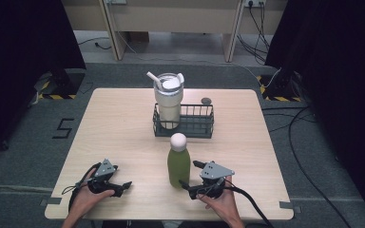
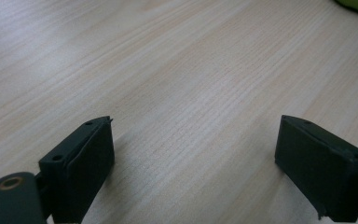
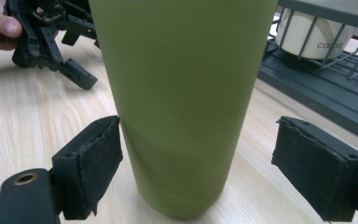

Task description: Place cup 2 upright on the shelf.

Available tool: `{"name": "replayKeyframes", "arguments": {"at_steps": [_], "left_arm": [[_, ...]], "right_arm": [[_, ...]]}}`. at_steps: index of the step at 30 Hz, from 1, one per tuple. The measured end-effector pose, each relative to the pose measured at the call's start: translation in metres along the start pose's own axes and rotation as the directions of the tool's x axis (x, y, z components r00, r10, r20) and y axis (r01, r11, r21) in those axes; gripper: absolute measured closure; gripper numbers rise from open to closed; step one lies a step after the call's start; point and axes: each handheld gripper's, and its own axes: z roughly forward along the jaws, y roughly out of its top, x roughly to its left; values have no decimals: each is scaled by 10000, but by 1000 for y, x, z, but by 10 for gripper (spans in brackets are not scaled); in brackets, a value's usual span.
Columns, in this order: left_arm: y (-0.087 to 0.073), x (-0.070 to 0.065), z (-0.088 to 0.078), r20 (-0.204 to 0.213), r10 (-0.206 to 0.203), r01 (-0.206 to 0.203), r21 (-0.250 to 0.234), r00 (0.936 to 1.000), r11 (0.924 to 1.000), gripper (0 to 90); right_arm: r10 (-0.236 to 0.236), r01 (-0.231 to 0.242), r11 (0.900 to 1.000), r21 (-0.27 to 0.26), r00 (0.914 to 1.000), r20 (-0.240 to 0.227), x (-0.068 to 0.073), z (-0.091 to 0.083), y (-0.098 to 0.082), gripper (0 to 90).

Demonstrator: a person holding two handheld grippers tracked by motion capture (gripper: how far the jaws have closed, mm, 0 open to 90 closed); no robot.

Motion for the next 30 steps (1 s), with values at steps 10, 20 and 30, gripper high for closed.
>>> {"name": "replayKeyframes", "arguments": {"at_steps": [10, 20, 30], "left_arm": [[0, 0, 0, 2, 9, -9, 8, 10000, 10000, 111], [0, 0, 0, 3, 9, -9, 12, 10000, 10000, 110], [0, 0, 0, 2, -1, 1, 1, 10000, 10000, 110]], "right_arm": [[-47, 46, 10000, -34, 9995, -302, 6, 24, 4, 154], [59, -77, 9991, -421, 9991, -420, 3, 32, 1, 174], [32, -78, 9972, -744, 9980, -628, 1, 40, -1, 188]]}}
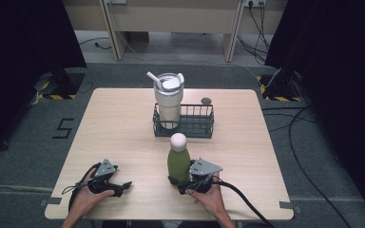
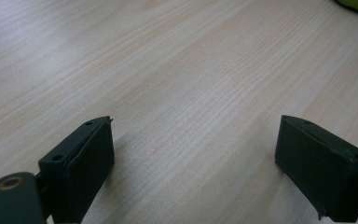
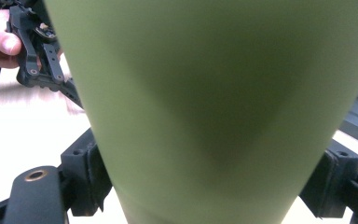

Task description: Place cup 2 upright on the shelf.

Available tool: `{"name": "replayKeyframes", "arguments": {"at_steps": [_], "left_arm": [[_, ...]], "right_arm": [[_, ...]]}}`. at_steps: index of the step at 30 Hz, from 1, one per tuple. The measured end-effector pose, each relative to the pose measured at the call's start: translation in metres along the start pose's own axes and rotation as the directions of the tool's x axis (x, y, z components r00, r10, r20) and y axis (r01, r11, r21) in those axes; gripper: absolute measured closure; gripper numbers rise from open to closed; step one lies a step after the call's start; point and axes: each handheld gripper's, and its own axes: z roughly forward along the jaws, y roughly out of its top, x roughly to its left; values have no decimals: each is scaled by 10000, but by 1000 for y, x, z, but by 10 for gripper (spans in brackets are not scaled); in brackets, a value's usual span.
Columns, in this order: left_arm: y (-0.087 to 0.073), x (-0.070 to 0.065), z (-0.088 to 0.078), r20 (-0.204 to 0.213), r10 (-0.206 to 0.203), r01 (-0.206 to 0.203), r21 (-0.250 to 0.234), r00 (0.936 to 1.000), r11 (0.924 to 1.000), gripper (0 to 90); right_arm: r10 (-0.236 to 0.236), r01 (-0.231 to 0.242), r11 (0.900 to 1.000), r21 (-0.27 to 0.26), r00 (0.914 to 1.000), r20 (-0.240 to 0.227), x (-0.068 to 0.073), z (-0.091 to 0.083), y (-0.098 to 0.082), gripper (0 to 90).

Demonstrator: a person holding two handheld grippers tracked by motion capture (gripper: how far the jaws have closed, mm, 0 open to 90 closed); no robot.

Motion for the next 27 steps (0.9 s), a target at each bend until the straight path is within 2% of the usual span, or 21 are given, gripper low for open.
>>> {"name": "replayKeyframes", "arguments": {"at_steps": [6, 14, 17, 23, 27], "left_arm": [[0, 0, 0, 4, -2, 2, -1, 10000, 10000, 110], [0, 0, 0, 3, 4, -4, 3, 10000, 10000, 110], [0, 0, 0, 3, 8, -8, 7, 10000, 10000, 110], [0, 0, 0, 4, 8, -8, 7, 10000, 10000, 110], [0, 0, 0, 3, 2, -2, 1, 10000, 10000, 110]], "right_arm": [[-111, 110, 9999, -114, 9998, -148, -2, 3, -1, 197], [-353, 356, 9990, -254, 9993, 139, 1, 4, -1, 207], [-462, 468, 9988, -153, 9983, 357, 1, 3, 1, 208], [-239, 253, 9992, -311, 9987, 452, -3, -2, 9, 209], [-295, 317, 9990, -302, 9969, 735, -9, -6, 15, 209]]}}
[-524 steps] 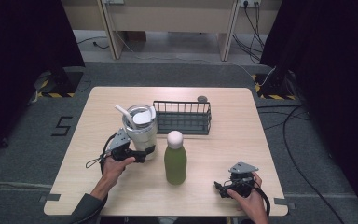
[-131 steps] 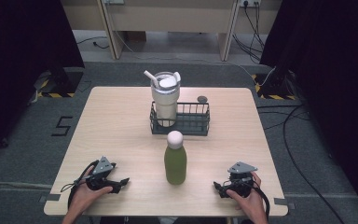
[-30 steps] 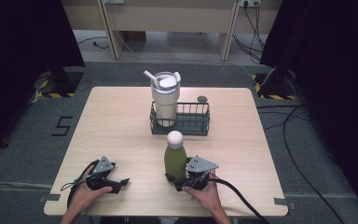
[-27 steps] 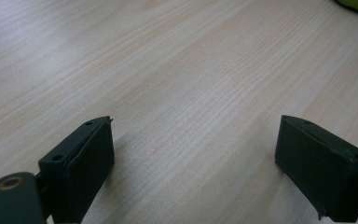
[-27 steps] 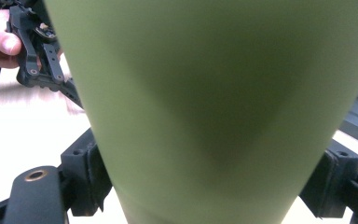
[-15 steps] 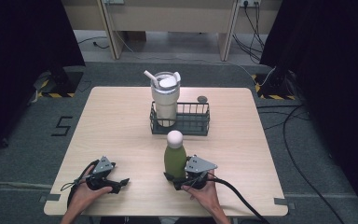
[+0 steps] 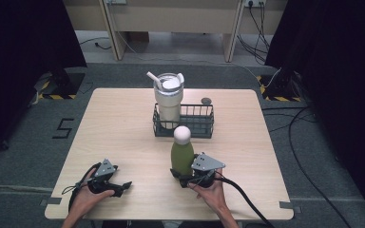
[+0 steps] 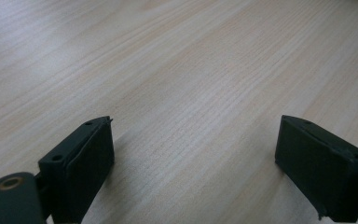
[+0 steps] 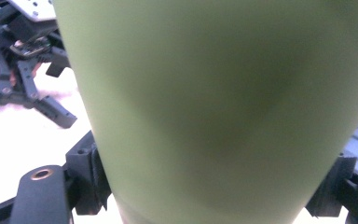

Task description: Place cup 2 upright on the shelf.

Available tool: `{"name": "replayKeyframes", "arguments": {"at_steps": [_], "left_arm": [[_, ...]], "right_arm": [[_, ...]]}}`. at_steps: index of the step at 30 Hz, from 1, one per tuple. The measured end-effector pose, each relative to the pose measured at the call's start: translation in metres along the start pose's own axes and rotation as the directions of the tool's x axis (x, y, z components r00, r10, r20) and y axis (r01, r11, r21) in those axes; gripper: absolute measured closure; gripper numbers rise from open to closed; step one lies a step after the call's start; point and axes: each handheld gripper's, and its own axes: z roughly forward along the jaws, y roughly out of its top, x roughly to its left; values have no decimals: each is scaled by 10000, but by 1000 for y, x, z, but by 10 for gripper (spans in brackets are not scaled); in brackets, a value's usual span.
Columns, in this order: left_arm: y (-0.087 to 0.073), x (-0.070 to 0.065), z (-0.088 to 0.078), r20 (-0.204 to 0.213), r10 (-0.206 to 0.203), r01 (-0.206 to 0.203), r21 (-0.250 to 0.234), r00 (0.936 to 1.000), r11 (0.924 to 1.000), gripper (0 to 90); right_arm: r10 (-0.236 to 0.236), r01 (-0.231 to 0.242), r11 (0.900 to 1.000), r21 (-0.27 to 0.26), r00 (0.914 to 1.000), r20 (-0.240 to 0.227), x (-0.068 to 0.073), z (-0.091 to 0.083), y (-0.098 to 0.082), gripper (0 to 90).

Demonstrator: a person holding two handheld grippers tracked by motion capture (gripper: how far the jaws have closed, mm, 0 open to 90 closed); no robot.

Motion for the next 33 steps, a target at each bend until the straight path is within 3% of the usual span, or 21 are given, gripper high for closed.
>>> {"name": "replayKeyframes", "arguments": {"at_steps": [17, 33], "left_arm": [[0, 0, 0, 0, 4, -4, 3, 10000, 10000, 110], [0, 0, 0, -1, 4, -4, 6, 10000, 10000, 109]], "right_arm": [[328, -329, 9995, -12, 9957, 861, -38, -12, 32, 209], [504, -518, 9986, 85, 9913, 1213, -71, -13, 59, 209]]}}
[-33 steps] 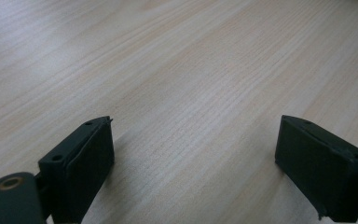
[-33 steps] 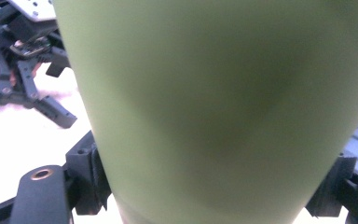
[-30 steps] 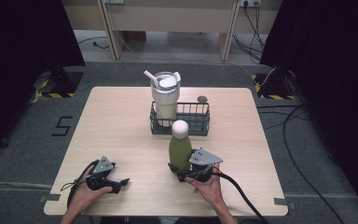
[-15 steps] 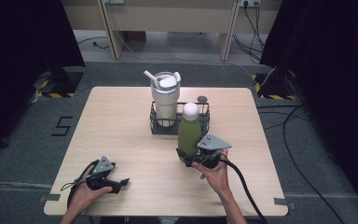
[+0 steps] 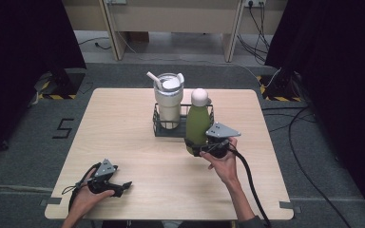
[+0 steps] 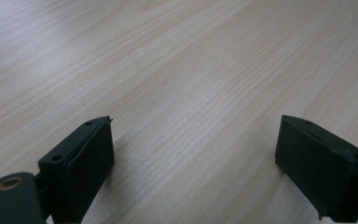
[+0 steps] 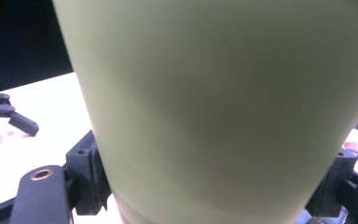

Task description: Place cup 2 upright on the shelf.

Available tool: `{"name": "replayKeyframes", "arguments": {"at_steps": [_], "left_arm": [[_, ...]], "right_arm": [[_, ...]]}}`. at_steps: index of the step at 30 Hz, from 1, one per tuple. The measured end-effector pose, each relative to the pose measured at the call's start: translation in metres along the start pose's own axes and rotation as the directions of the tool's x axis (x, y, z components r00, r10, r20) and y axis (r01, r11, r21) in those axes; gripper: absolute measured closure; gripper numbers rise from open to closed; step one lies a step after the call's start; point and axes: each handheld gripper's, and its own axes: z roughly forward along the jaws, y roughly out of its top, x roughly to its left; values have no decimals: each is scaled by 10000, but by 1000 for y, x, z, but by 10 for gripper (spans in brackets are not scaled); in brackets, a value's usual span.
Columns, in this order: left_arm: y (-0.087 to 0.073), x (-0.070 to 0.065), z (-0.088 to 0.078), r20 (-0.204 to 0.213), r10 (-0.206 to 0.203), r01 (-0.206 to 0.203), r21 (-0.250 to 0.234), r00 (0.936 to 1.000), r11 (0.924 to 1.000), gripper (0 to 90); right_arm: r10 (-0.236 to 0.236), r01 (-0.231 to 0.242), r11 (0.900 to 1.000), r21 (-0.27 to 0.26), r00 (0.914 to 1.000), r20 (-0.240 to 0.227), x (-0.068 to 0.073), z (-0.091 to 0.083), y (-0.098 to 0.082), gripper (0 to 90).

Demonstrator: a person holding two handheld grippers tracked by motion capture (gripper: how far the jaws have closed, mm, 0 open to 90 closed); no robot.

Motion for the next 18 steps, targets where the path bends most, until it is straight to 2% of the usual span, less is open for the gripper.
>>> {"name": "replayKeyframes", "arguments": {"at_steps": [6, 18], "left_arm": [[0, 0, 0, 2, 6, -6, 4, 10000, 10000, 109], [0, 0, 0, 3, 9, -9, 7, 10000, 10000, 109]], "right_arm": [[209, -209, 9996, -187, 9998, 9, -9, 5, 12, 209], [298, -284, 9992, -267, 9983, 509, -32, 10, 34, 209]]}}
